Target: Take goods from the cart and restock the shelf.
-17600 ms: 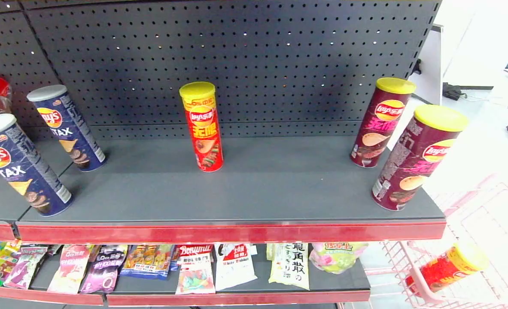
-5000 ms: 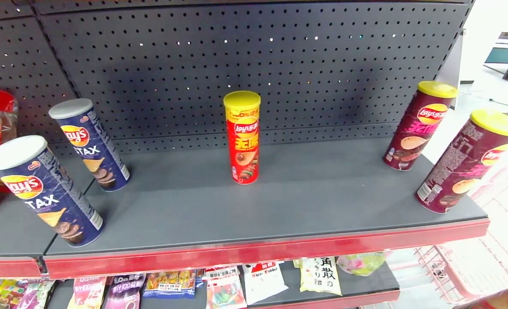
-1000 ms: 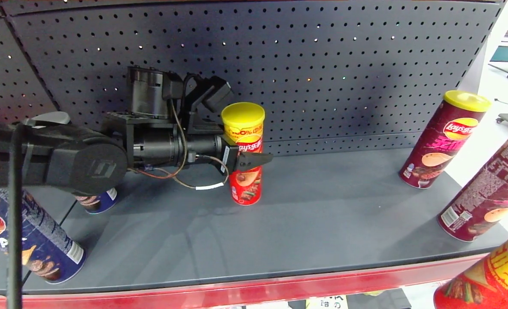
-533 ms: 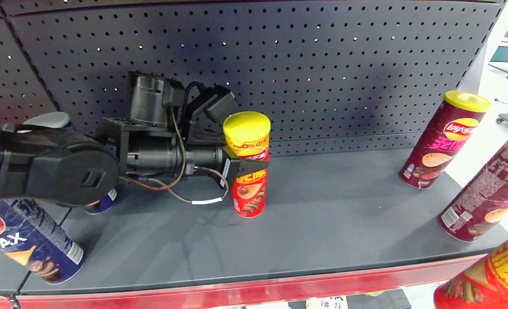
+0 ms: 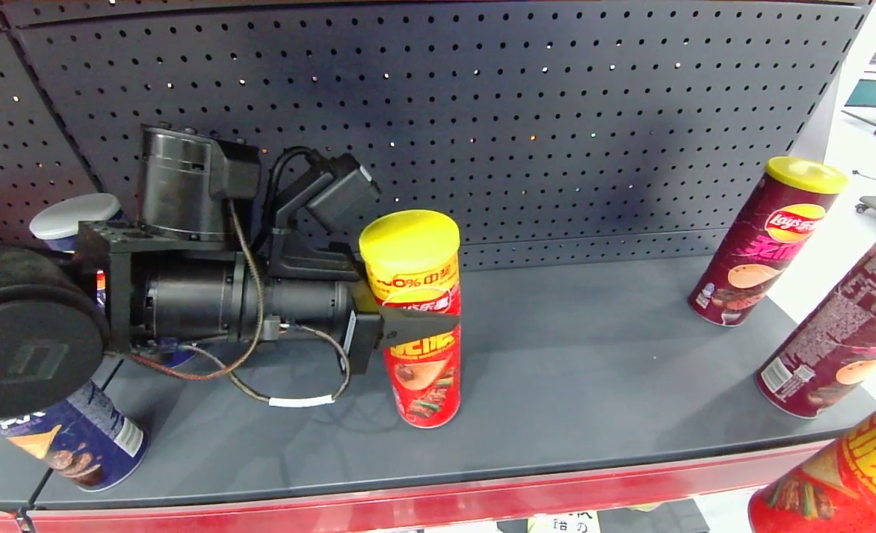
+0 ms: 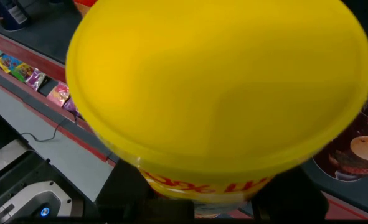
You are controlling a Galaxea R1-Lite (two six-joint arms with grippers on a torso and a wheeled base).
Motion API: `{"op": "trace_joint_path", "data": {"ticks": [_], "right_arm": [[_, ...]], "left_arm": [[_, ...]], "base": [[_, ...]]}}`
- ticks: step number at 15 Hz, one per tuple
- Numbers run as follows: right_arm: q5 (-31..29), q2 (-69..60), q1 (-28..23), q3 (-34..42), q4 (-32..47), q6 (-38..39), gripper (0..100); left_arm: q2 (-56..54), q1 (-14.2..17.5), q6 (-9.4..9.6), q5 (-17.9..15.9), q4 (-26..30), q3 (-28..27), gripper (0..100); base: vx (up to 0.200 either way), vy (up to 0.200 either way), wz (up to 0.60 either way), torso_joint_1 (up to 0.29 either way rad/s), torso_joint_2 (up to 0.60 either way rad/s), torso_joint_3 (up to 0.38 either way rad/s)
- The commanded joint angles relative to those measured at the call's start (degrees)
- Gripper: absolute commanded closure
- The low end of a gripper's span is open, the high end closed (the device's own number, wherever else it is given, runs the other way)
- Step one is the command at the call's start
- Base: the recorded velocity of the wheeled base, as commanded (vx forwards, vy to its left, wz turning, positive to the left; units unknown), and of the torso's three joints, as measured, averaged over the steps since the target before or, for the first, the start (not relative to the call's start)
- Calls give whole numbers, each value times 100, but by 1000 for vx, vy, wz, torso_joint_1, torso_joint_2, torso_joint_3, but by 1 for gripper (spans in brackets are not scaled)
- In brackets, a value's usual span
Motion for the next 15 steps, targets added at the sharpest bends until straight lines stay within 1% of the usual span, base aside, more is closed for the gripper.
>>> {"op": "trace_joint_path", "data": {"ticks": [1, 3, 6, 8, 15], "right_arm": [[3, 7, 2, -7, -1, -1, 100], [3, 33, 2, -7, -1, -1, 100], [3, 24, 2, 2, -1, -1, 100], [3, -2, 2, 2, -1, -1, 100], [3, 15, 2, 11, -1, -1, 100]], "left_arm": [[-181, -92, 28, -8, -6, 260, 100], [-164, -268, 1, -8, -6, 295, 100], [-146, -321, 19, 1, -6, 357, 100], [-173, -347, 37, 19, -15, 506, 100], [-181, -374, 45, 54, -6, 550, 100]], "base": [[0, 0, 0, 0, 0, 0], [0, 0, 0, 0, 0, 0], [0, 0, 0, 0, 0, 0], [0, 0, 0, 0, 0, 0], [0, 0, 0, 0, 0, 0]]}}
